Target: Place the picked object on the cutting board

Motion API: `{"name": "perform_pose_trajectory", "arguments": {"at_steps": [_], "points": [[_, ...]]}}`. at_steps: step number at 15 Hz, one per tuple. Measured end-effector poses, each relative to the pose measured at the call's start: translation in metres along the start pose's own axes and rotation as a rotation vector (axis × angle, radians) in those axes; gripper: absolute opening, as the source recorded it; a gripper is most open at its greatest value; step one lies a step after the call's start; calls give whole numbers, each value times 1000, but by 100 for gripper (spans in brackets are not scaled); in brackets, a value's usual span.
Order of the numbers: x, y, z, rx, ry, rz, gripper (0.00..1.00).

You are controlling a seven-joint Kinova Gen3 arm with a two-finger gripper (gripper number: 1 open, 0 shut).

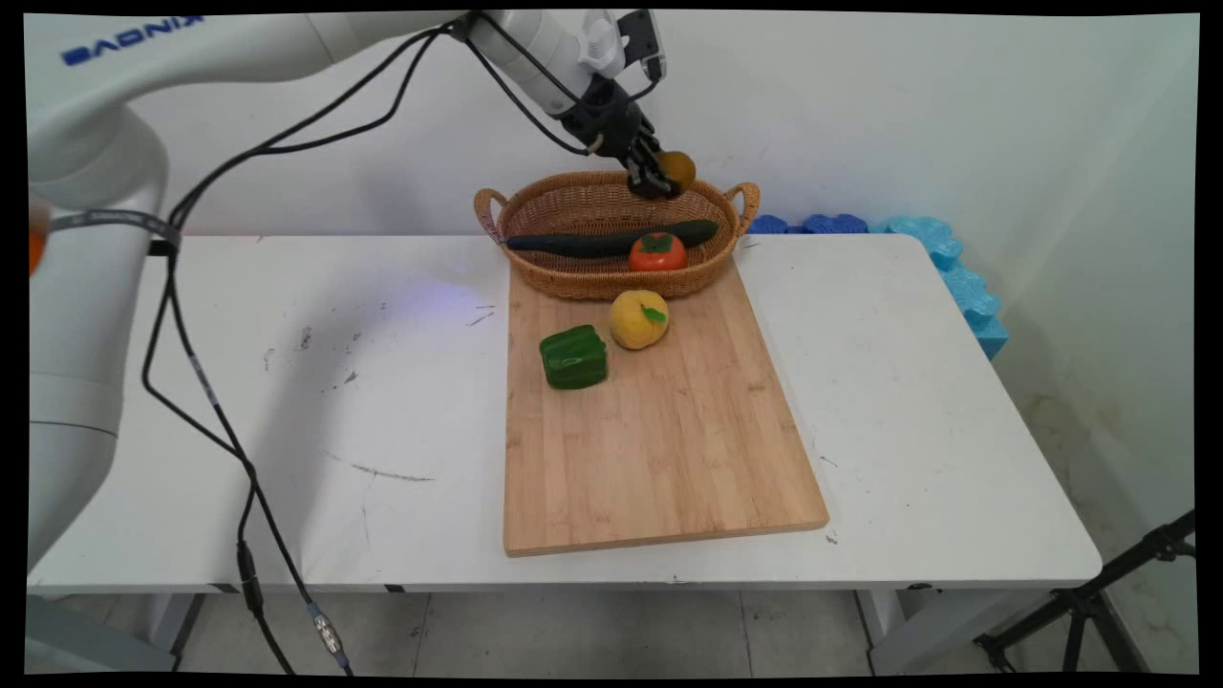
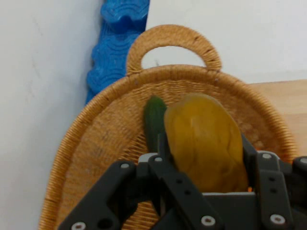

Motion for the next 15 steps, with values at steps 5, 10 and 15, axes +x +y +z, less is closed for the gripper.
{"name": "perform_pose_trajectory", "arguments": {"at_steps": [5,10,15], "points": [[3,41,-27,-48,10,-101,0],[-2,84,-31,-93,11,-199,0],[-8,114,-18,-103,6,-297,0]]}}
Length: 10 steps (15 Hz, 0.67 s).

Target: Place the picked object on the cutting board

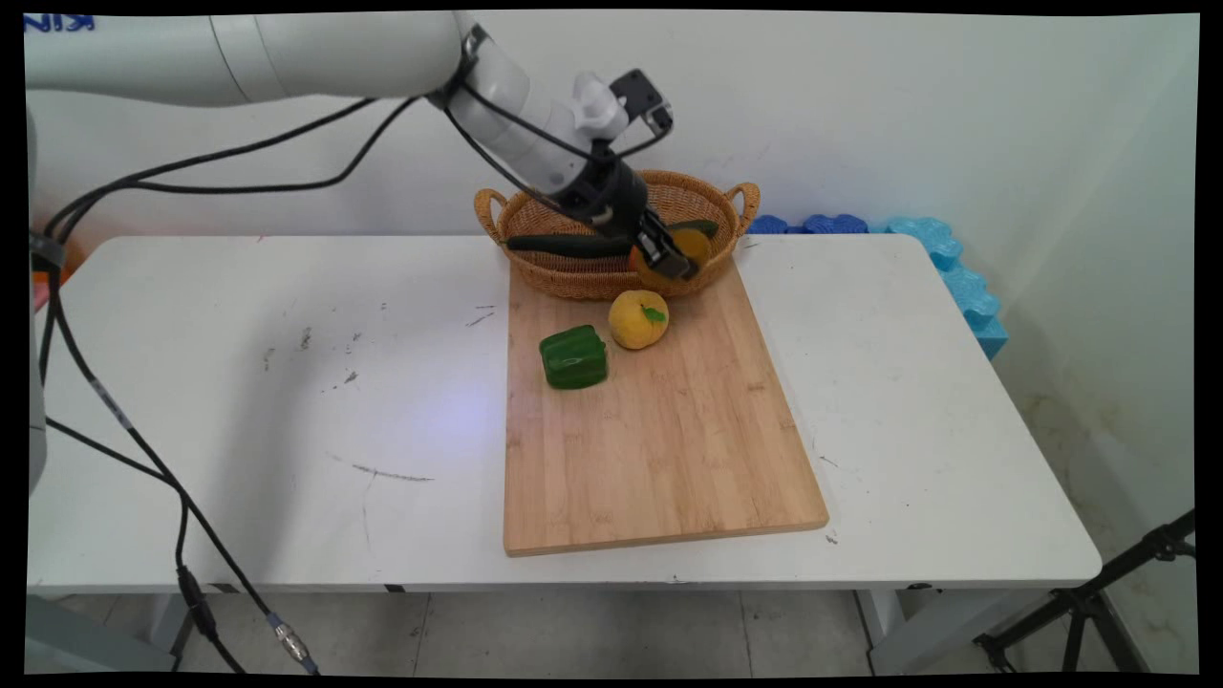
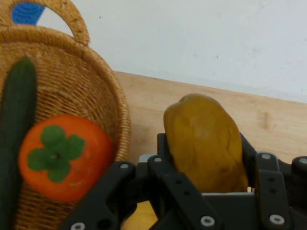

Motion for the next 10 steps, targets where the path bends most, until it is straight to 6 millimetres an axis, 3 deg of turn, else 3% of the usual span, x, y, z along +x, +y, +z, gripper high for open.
{"name": "perform_pose_trajectory", "arguments": {"at_steps": [10], "points": [[-26,27,46,0,-9,-117,0]]}}
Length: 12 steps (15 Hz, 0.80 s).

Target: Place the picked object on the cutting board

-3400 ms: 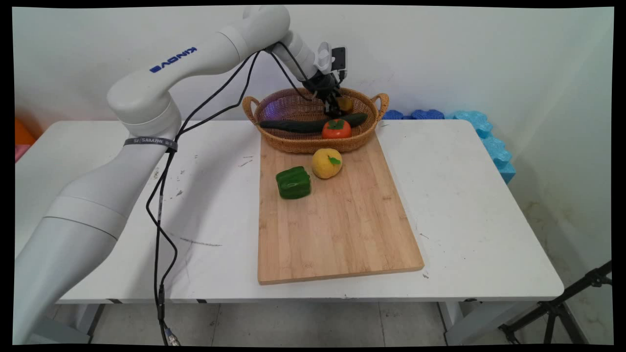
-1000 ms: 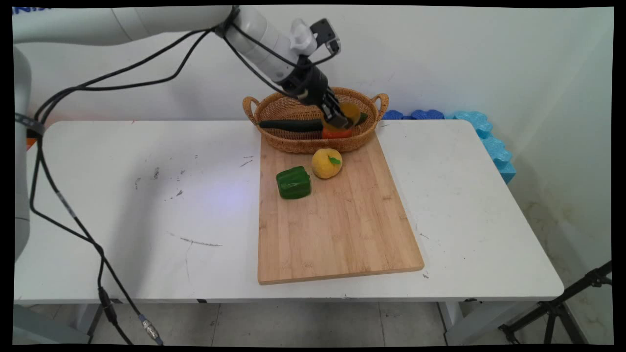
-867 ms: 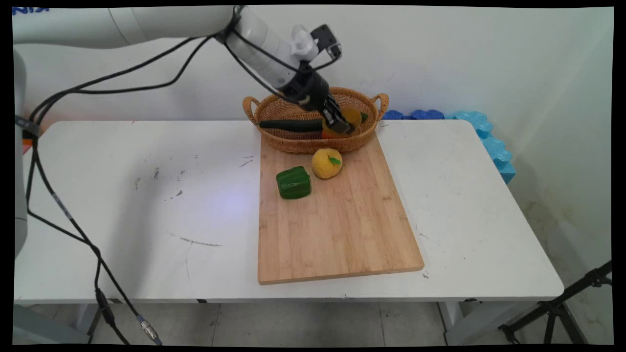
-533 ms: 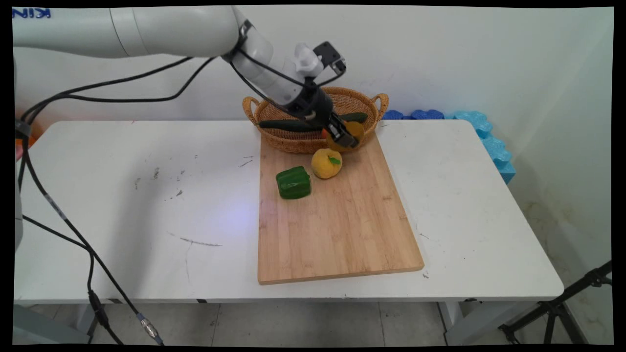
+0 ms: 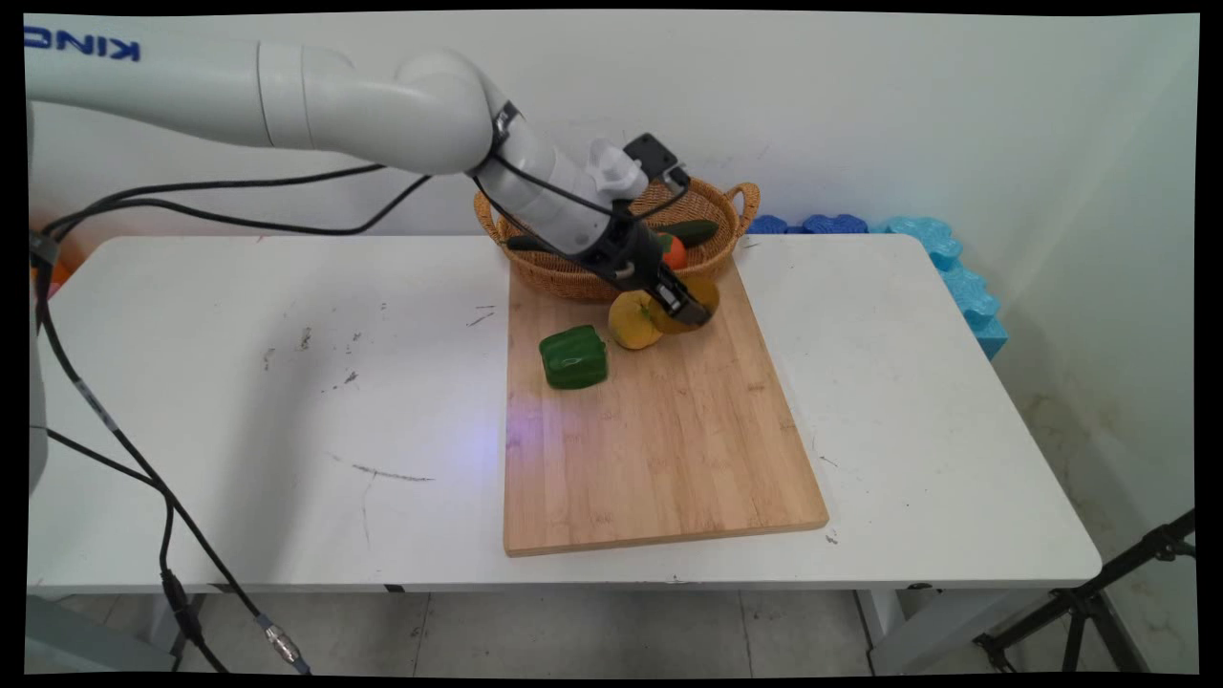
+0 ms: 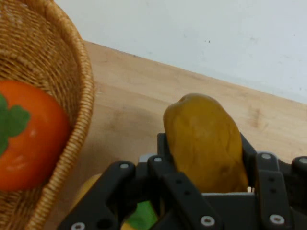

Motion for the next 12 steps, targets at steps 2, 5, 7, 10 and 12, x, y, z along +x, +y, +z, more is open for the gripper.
{"name": "perform_pose_trajectory", "arguments": {"at_steps": [2,5,7,10,12], "points": [[-4,2,9,-4,-1,-3,0],[-9,6,22,-14,1,-8,0],[-12,7,30,-18,3,-11,0],[-15,8,41,-23,3,-14,0],[-17,8,47,-26,2,-13,0]]}}
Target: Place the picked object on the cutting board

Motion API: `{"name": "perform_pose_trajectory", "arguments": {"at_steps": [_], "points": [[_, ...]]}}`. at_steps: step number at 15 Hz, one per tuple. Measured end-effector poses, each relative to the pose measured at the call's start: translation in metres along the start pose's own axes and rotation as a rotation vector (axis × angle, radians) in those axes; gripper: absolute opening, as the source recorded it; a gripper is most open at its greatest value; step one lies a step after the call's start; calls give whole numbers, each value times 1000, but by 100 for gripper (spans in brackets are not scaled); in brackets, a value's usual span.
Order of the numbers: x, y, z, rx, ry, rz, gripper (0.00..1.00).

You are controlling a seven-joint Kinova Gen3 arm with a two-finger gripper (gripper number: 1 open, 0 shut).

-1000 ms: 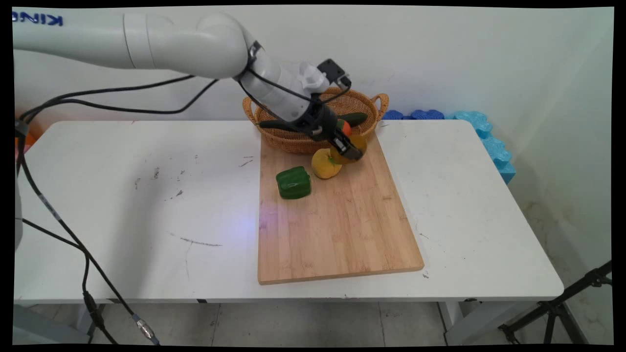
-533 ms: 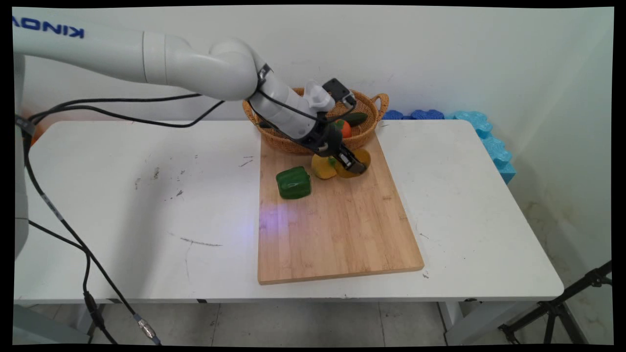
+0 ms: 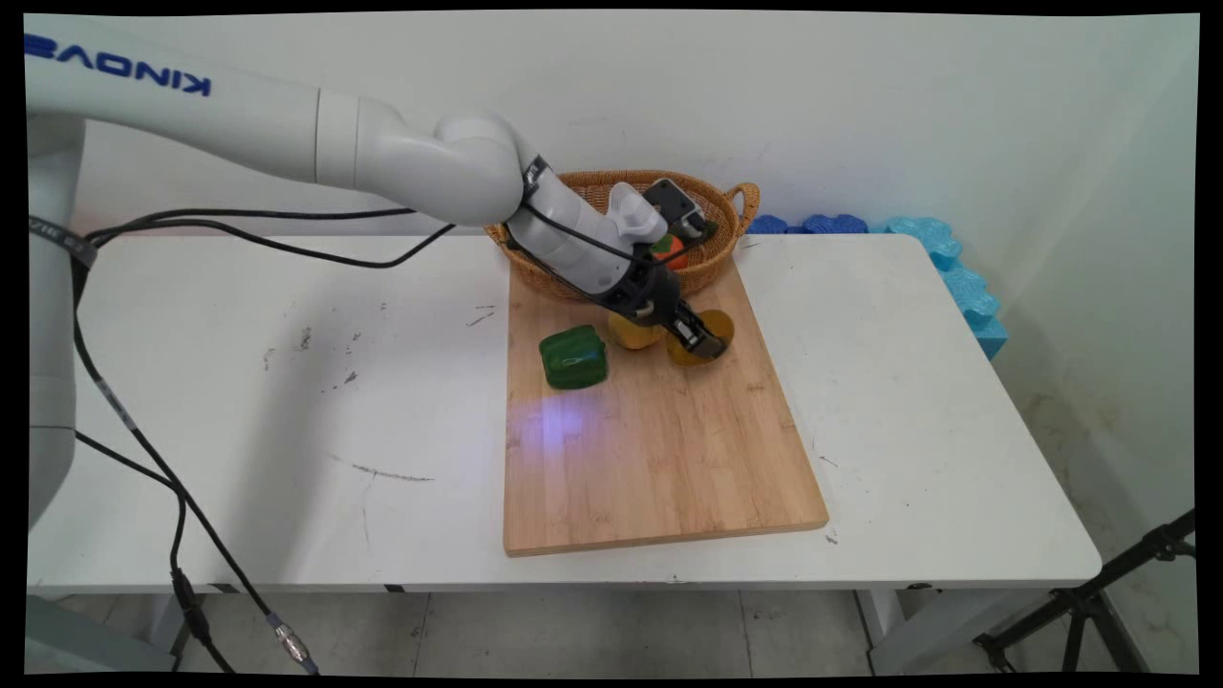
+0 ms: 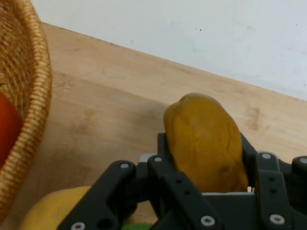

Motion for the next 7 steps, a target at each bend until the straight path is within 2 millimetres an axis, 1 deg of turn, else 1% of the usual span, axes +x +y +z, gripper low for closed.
{"name": "perform_pose_trajectory", "arguments": {"at_steps": [3,4,7], "points": [[-2,0,6,-3,0,4,0],[-3,1,8,-5,0,6,100],[-5,2,11,-10,1,16,100]]}}
